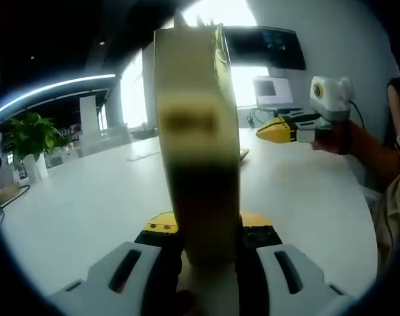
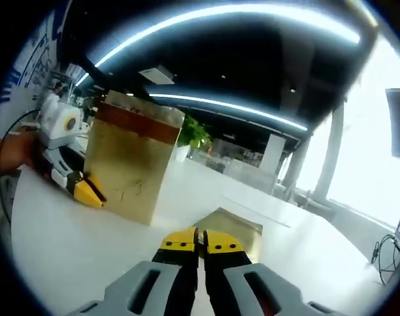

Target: Extract single mask from mask box in order stack masks on table

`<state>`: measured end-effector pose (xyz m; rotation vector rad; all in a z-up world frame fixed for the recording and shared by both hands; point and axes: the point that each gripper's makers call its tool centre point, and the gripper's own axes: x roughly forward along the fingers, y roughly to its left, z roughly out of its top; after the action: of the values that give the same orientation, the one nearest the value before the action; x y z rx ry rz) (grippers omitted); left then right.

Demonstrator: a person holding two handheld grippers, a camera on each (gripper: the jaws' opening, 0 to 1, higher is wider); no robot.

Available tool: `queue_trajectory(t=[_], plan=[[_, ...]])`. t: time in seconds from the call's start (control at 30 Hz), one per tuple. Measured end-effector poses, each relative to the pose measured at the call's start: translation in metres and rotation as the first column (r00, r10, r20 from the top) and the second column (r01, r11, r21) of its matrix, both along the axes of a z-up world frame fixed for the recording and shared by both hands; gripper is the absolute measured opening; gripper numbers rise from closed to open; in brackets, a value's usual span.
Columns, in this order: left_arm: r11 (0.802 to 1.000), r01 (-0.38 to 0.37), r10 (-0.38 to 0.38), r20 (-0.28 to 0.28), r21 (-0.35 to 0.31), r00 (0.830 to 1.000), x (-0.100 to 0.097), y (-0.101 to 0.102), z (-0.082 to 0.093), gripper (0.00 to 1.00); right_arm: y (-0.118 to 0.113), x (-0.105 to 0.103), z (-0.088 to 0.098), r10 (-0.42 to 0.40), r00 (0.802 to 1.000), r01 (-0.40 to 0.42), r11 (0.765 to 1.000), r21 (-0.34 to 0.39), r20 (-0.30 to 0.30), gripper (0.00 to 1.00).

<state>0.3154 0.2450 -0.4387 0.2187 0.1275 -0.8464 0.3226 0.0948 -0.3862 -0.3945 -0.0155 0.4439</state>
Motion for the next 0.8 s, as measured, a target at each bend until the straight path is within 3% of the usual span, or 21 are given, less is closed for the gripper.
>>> queue_trajectory(t=[0.17,0.47,0.8], plan=[[1.0,0.0,0.0,-0.001,0.0,1.0,0.003,0.002,-0.001,0.21,0.007,0.002,0.008,0.026,0.999,-0.024,0.997,-0.072,0.033,0.0],[1.0,0.0,0.0,-0.005,-0.003,1.0,0.005,0.004,-0.002,0.21,0.013,0.003,0.034,0.062,0.996,-0.055,0.993,-0.1,0.069,0.01],[1.0,0.0,0.0,-0.004,-0.003,1.0,0.005,0.003,-0.002,0.21,0.023,0.003,0.053,0.093,0.994,-0.084,0.985,-0.151,0.058,0.02]])
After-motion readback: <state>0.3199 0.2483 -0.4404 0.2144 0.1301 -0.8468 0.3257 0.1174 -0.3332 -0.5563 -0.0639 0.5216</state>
